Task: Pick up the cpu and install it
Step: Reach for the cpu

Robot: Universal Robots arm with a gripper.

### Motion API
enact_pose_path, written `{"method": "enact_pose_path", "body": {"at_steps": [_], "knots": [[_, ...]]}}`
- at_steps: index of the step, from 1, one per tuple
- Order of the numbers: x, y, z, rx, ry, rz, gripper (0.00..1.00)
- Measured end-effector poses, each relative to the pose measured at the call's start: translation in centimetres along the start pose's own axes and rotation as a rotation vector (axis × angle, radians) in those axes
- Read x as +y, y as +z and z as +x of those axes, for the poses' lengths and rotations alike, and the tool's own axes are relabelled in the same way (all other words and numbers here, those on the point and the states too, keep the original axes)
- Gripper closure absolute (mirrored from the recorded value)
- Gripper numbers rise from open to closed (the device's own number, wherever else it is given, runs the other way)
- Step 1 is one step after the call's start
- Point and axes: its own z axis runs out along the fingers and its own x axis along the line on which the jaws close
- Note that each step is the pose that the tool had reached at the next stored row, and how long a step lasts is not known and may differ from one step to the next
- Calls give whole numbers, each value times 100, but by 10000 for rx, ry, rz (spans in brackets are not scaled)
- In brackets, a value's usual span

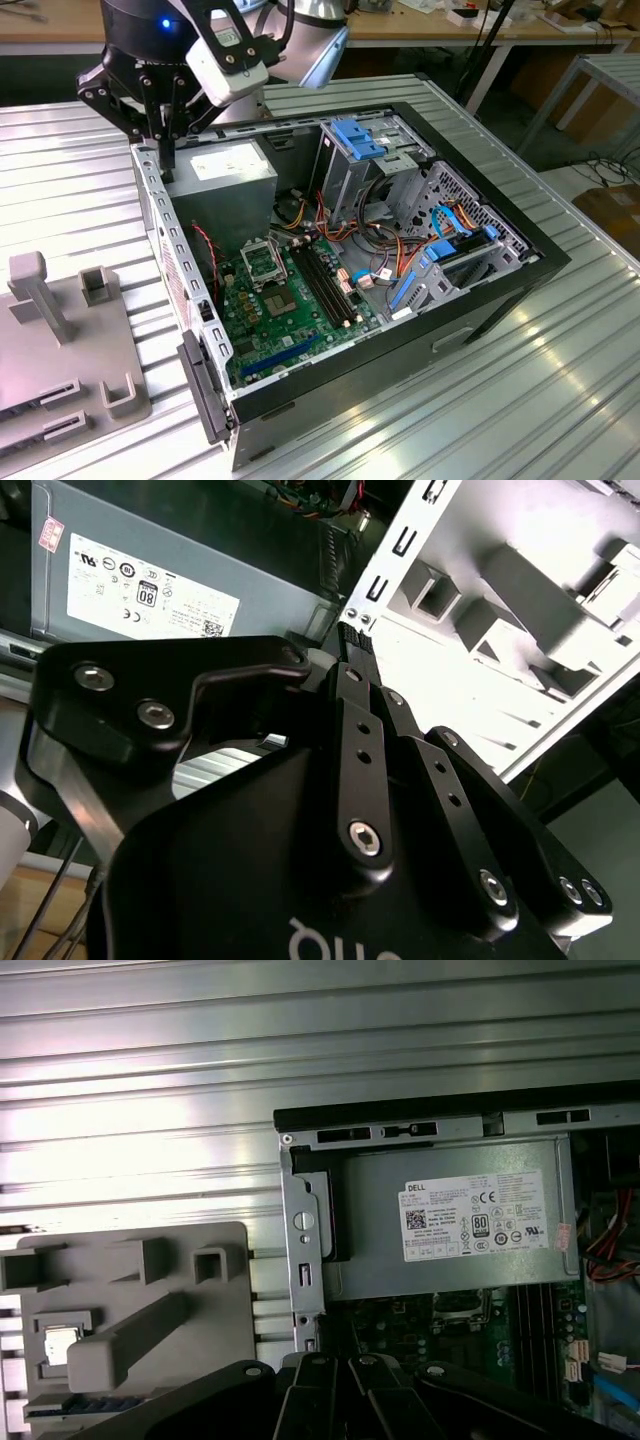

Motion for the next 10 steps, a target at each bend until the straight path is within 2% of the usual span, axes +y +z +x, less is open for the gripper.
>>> {"method": "enact_pose_path", "body": {"at_steps": [10], "knots": [[-3, 4, 45, 30, 2, 2, 89]]}}
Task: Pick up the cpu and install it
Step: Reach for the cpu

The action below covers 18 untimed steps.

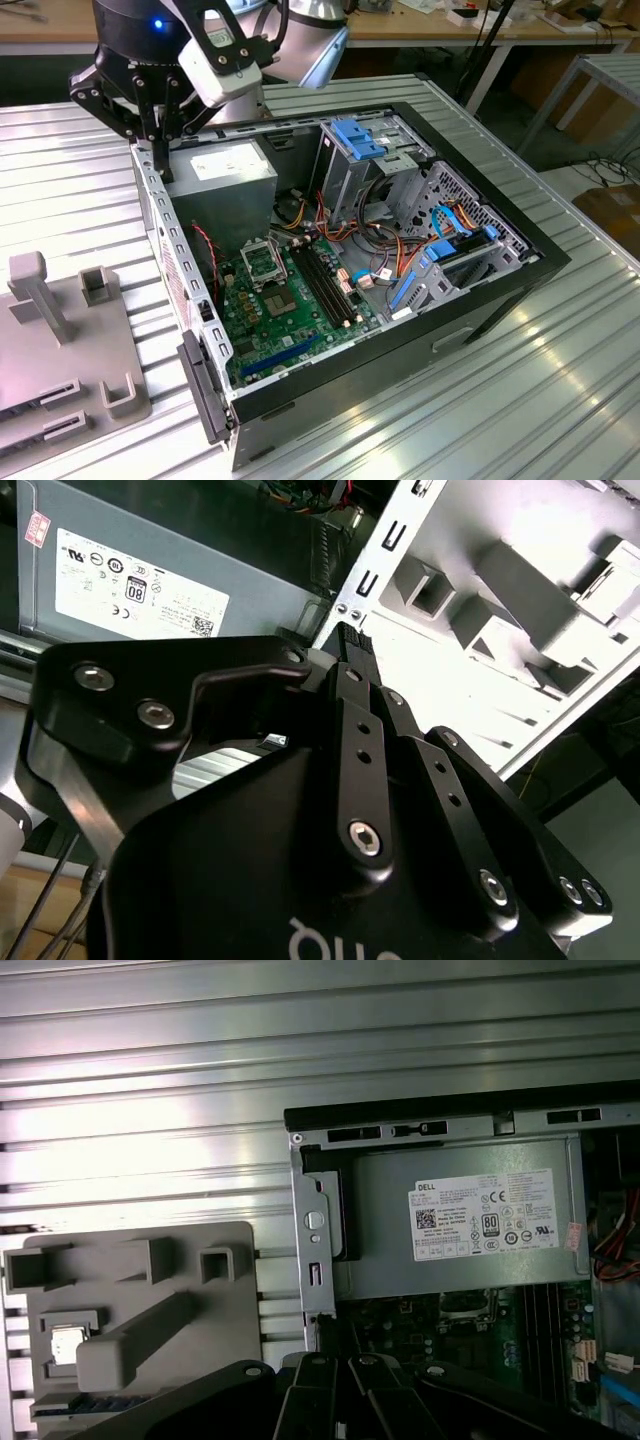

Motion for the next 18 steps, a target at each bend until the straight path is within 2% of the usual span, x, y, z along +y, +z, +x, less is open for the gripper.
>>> {"method": "enact_pose_path", "body": {"at_steps": [18], "knots": [[-7, 9, 82, 68, 3, 5, 89]]}}
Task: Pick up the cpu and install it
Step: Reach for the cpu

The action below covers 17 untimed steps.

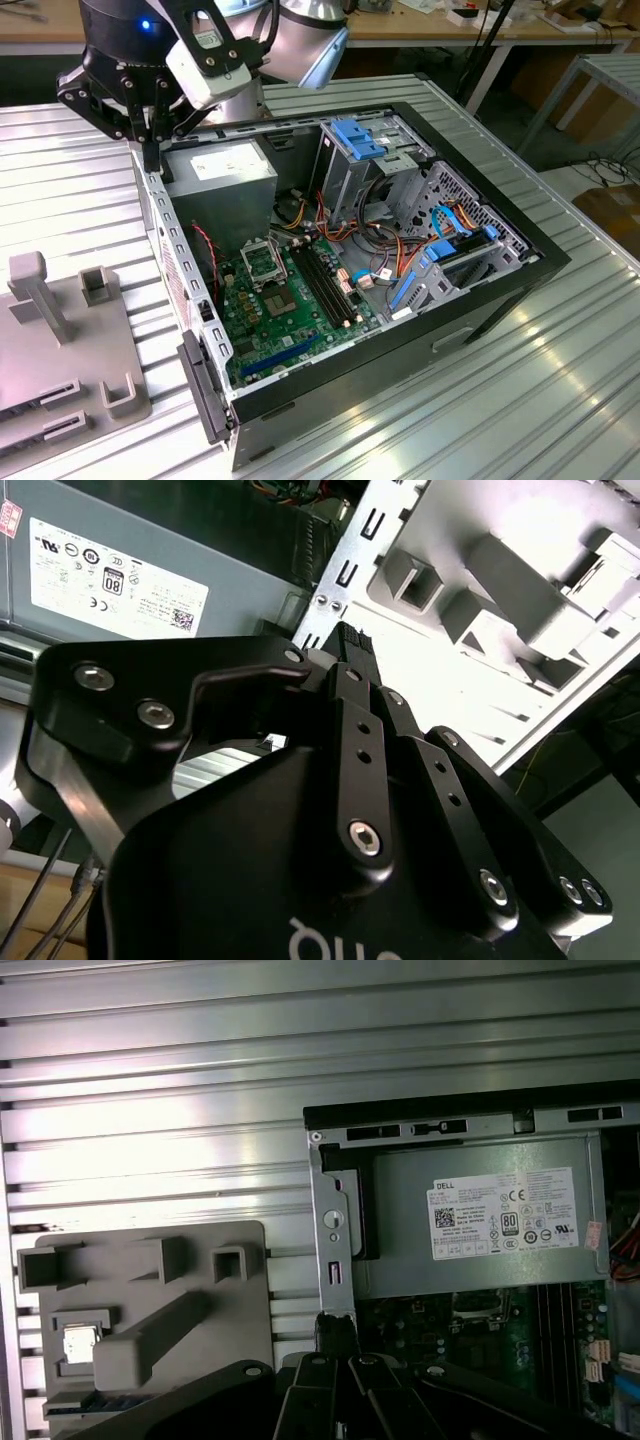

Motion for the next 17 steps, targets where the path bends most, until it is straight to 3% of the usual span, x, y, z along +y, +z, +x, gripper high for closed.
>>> {"method": "enact_pose_path", "body": {"at_steps": [17], "knots": [[-6, 7, 75, 55, 1, 5, 89]]}}
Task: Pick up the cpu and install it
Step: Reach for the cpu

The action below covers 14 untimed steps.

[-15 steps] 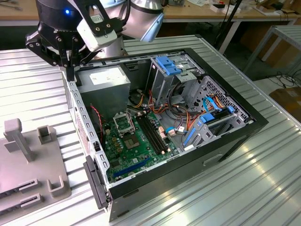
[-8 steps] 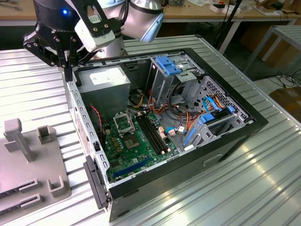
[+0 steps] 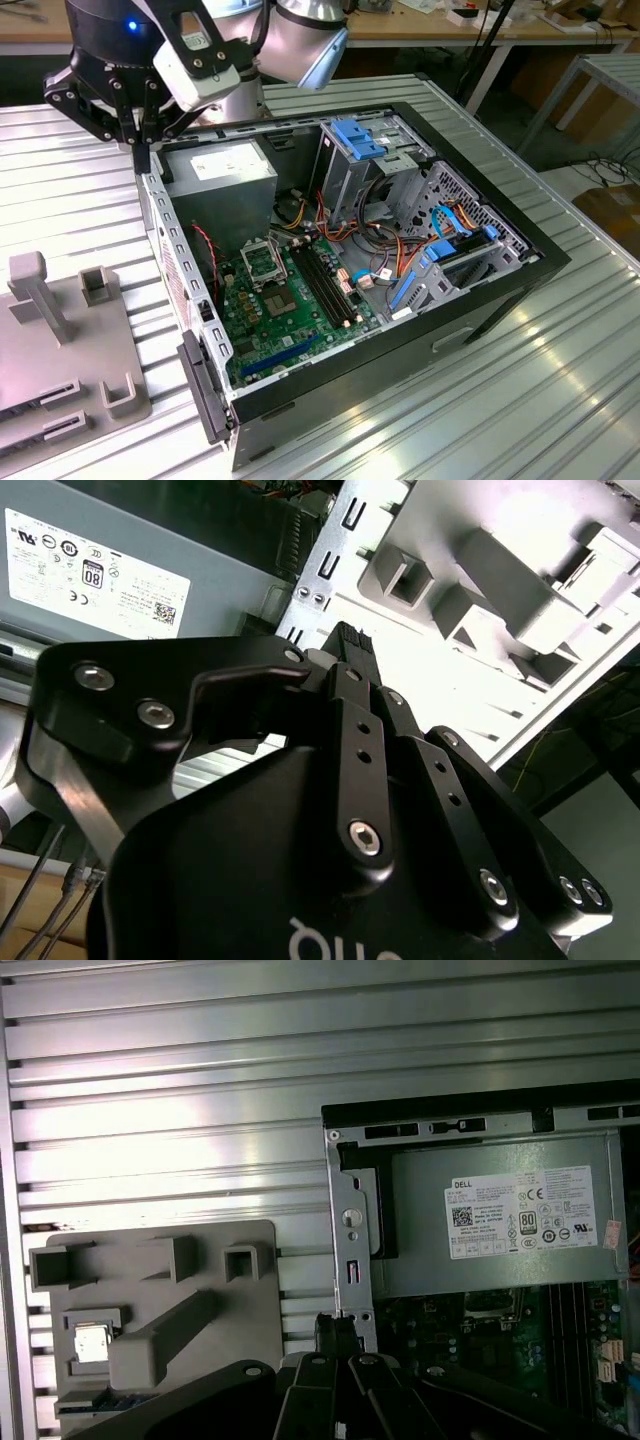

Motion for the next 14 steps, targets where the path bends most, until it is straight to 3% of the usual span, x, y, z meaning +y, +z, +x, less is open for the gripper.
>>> {"method": "enact_pose_path", "body": {"at_steps": [14], "knots": [[-5, 7, 62, 51, 3, 3, 89]]}}
